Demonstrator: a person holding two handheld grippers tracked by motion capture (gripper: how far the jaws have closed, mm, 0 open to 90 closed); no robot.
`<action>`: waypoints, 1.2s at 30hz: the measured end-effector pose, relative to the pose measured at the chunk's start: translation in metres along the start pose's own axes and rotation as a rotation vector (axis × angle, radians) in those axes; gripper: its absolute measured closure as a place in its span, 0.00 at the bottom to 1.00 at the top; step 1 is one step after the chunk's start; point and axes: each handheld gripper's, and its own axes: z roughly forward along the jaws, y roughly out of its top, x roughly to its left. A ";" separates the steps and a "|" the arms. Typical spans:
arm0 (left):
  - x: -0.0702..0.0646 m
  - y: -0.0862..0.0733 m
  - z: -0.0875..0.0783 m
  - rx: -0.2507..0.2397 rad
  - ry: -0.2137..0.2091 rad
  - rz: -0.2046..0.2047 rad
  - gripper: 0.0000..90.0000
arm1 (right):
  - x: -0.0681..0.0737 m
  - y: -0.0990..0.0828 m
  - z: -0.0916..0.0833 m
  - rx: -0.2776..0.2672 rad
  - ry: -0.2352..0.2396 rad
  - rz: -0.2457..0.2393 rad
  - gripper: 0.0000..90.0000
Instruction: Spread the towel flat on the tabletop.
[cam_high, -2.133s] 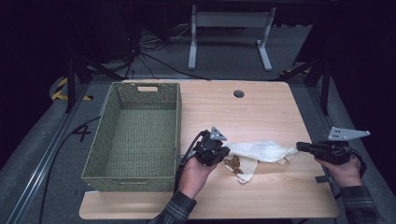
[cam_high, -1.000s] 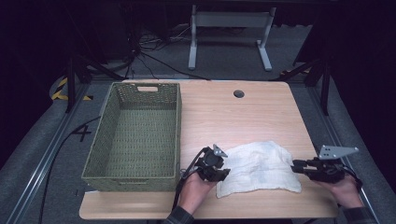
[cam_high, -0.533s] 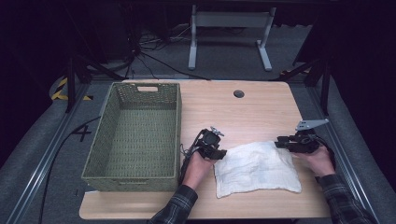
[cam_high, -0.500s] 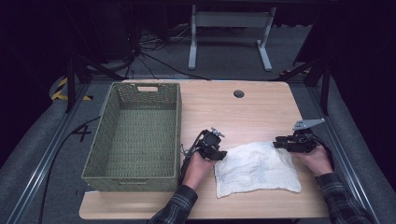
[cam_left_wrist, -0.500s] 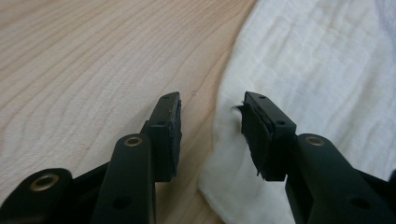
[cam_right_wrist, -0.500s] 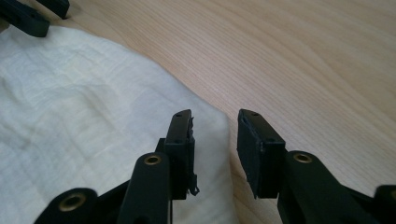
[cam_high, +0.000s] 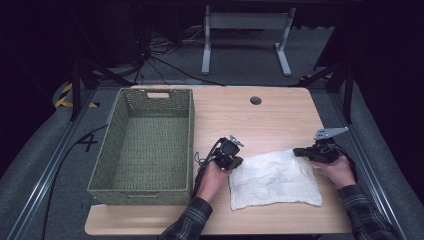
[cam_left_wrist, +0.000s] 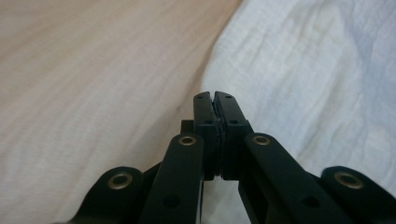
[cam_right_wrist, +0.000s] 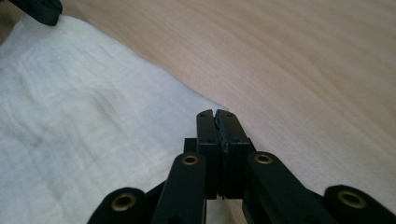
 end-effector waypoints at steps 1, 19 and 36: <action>0.001 0.003 -0.004 -0.017 0.014 -0.001 0.99 | 0.000 0.003 -0.004 -0.018 -0.010 -0.006 0.99; -0.055 -0.027 -0.051 -0.083 0.019 0.130 0.98 | 0.067 -0.020 -0.047 -0.056 0.028 -0.124 0.99; -0.068 -0.067 -0.031 0.098 -0.116 0.110 0.88 | 0.103 -0.057 -0.039 0.071 0.113 -0.125 0.86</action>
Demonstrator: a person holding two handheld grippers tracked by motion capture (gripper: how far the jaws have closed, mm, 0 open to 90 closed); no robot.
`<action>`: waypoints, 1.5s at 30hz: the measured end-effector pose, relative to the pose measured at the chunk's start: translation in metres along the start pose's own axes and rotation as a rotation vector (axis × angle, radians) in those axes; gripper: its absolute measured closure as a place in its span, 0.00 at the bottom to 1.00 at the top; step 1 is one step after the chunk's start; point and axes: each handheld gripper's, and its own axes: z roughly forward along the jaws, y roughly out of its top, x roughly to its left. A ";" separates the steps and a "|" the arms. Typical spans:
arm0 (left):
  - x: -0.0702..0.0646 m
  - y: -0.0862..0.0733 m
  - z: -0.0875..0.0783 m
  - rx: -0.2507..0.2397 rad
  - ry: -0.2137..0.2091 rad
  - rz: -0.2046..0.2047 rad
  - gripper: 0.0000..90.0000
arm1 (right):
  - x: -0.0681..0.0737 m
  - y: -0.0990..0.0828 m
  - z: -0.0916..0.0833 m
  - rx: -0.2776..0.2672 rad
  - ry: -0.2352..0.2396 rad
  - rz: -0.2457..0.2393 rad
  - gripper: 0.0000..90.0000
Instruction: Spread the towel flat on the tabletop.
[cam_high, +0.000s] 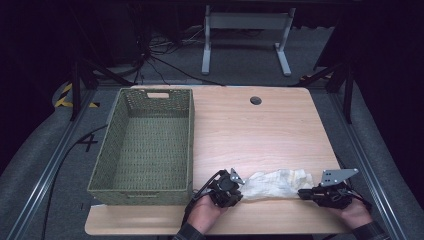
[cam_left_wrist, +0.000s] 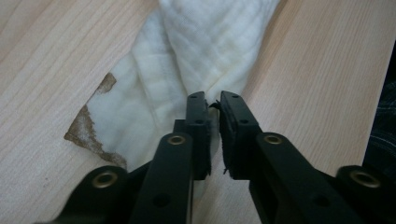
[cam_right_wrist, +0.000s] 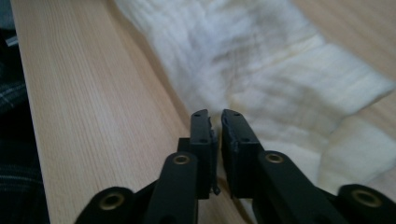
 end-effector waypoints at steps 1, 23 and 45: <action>0.000 0.001 -0.003 -0.011 0.008 0.008 0.85 | -0.002 0.002 -0.004 -0.027 -0.016 0.002 0.84; 0.017 0.011 0.004 -0.072 0.068 -0.013 0.69 | -0.038 0.007 -0.016 -0.101 -0.027 0.067 0.94; 0.036 0.041 0.011 -0.136 0.083 -0.013 0.71 | -0.029 0.003 -0.037 -0.149 -0.082 -0.013 0.96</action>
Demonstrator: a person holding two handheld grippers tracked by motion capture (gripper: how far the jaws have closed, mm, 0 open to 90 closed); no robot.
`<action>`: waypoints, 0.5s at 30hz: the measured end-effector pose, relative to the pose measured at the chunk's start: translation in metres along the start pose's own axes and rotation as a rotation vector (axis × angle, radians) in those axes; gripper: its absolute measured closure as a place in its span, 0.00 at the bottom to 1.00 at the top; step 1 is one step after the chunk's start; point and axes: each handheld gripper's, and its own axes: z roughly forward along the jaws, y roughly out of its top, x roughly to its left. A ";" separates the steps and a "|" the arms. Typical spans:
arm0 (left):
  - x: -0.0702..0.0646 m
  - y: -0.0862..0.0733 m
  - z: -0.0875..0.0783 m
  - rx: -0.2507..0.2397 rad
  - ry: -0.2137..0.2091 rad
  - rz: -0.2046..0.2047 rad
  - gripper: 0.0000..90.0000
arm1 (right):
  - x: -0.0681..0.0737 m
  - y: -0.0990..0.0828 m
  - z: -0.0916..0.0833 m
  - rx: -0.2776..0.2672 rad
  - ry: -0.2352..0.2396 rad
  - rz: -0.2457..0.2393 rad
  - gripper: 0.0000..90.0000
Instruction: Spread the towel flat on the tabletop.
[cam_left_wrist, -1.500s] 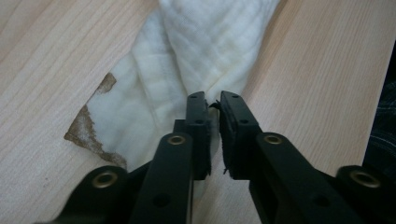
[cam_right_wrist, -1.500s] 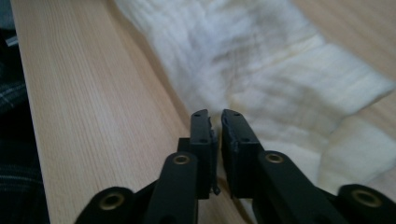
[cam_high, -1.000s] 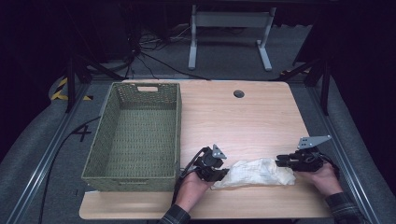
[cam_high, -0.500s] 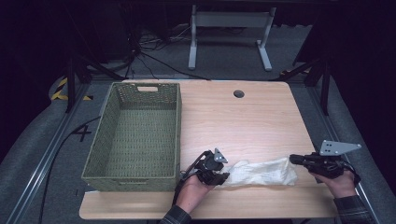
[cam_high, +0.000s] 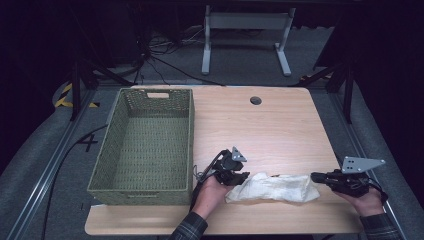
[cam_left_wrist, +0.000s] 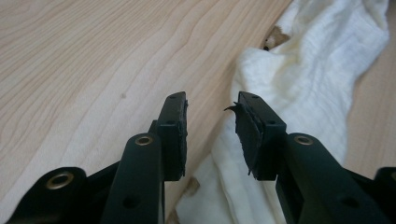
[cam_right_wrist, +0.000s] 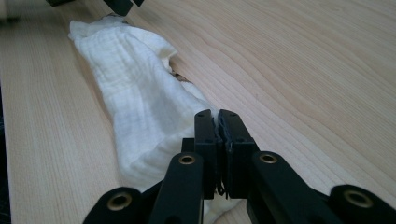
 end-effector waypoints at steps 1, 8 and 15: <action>0.002 0.003 0.004 0.009 -0.009 -0.002 0.71 | 0.000 0.000 0.000 0.000 0.001 0.000 0.96; -0.007 0.011 0.034 0.062 -0.066 0.046 0.71 | -0.001 -0.003 0.006 0.039 0.010 0.004 0.96; -0.018 0.012 0.038 0.077 -0.063 0.124 0.66 | -0.001 -0.008 0.016 0.102 0.025 0.003 0.96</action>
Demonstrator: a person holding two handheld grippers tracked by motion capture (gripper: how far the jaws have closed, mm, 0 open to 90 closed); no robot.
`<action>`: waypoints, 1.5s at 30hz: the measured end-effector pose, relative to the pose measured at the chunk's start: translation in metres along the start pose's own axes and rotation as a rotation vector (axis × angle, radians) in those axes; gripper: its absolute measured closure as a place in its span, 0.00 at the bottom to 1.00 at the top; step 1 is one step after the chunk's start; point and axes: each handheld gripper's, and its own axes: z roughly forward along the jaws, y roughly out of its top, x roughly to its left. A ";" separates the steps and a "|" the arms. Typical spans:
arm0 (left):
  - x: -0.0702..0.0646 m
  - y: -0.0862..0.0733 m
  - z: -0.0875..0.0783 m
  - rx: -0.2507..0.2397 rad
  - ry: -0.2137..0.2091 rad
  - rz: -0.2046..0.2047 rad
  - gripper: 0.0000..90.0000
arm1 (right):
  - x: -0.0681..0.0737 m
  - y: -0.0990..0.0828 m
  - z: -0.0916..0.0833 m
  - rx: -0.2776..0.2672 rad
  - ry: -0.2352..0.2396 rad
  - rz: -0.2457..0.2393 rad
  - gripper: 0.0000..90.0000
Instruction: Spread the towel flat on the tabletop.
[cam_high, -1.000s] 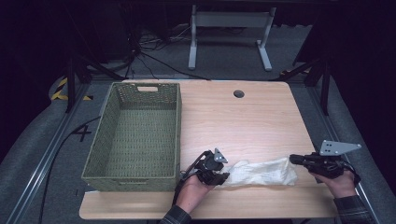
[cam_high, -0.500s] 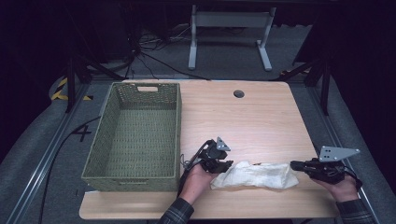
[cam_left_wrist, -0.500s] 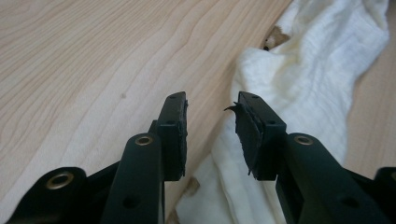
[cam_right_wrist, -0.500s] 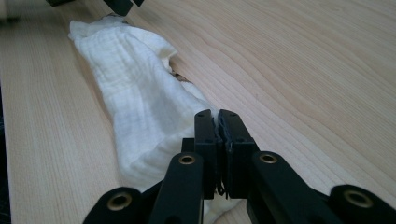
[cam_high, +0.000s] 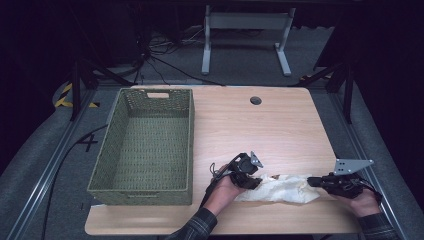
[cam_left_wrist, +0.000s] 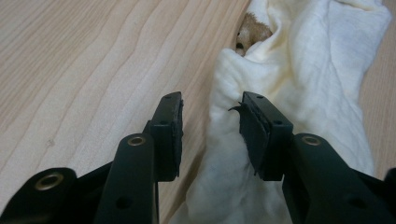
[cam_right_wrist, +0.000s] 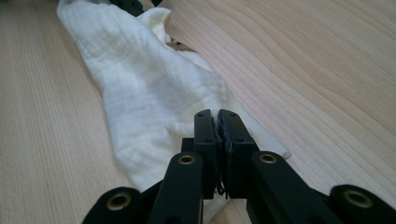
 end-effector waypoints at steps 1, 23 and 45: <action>0.002 0.001 -0.001 -0.015 -0.004 -0.001 0.66 | 0.000 0.000 0.000 0.001 0.000 0.000 0.96; 0.012 0.022 -0.018 -0.083 -0.062 -0.005 1.00 | 0.001 0.004 -0.005 -0.019 -0.024 -0.020 0.96; 0.062 0.046 -0.055 -0.151 0.323 -0.126 1.00 | -0.063 0.073 0.031 -0.119 -0.149 -0.026 0.97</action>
